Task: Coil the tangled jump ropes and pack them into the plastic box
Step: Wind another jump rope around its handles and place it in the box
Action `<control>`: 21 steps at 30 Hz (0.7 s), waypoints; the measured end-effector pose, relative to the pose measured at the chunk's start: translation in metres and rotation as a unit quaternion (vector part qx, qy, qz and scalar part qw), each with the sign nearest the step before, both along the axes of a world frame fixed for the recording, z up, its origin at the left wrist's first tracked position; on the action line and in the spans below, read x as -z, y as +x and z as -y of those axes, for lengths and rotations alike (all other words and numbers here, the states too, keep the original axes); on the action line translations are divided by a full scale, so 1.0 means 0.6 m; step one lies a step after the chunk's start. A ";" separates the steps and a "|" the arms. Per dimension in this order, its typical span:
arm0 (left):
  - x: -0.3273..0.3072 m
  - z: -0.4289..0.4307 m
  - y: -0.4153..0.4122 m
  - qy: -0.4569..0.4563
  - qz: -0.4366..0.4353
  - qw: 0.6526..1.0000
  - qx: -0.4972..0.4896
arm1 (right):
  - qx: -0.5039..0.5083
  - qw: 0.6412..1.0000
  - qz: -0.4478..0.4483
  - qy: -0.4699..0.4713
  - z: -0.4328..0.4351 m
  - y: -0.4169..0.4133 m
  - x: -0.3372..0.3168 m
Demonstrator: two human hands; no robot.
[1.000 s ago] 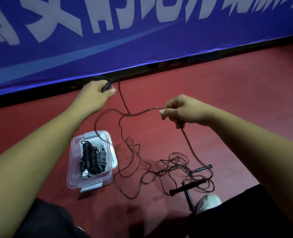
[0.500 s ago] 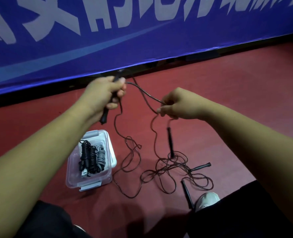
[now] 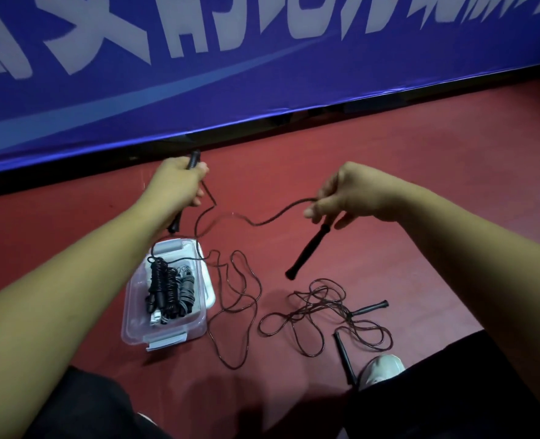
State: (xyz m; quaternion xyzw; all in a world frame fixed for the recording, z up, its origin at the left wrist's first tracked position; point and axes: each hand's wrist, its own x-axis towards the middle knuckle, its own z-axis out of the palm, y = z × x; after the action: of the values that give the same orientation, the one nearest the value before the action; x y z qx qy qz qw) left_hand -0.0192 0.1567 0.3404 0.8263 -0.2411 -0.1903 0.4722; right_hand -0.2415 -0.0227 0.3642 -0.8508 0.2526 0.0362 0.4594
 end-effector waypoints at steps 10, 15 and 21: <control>-0.028 -0.006 -0.137 -0.043 -0.346 0.898 0.270 | 0.156 0.967 0.105 0.173 -0.053 0.031 -0.019; -0.019 -0.003 -0.144 -0.013 -0.277 0.905 0.323 | 0.189 0.958 0.115 0.182 -0.054 0.029 -0.008; -0.020 0.005 -0.144 -0.071 -0.332 0.874 0.347 | 0.104 0.977 0.184 -0.018 -0.051 0.032 0.004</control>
State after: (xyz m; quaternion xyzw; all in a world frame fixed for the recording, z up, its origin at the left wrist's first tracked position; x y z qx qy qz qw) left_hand -0.1057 0.1535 0.3522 0.5423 -0.3546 -0.5872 0.4852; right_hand -0.2223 0.0078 0.3617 -0.8199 0.2516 -0.1731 0.4842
